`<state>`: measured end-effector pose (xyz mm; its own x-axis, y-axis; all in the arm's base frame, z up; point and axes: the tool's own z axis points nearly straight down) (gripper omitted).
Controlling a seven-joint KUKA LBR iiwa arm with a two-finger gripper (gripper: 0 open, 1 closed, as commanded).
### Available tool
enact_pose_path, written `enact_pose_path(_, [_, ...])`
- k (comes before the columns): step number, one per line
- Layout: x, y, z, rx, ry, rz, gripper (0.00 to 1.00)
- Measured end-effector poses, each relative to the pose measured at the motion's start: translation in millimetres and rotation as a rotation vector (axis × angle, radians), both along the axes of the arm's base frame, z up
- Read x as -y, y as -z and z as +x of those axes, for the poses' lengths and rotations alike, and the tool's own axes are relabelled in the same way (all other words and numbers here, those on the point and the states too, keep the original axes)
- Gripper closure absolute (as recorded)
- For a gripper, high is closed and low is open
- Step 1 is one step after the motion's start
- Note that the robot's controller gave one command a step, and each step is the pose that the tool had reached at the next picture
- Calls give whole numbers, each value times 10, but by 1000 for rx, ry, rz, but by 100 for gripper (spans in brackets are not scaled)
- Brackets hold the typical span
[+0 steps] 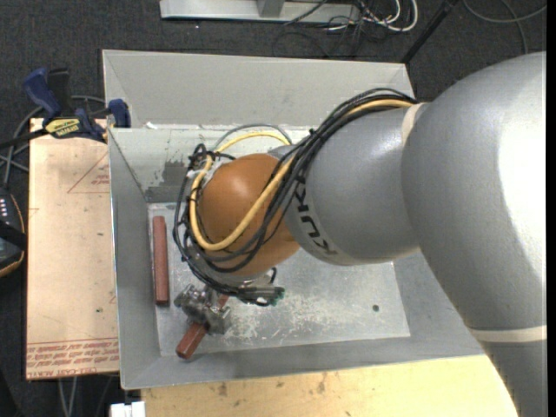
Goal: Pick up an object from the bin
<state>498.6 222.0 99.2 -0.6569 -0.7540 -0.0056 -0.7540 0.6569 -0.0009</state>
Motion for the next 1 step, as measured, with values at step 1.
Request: enact_pose_path(1, [-15, -858, 24, 5, 3, 2, 100])
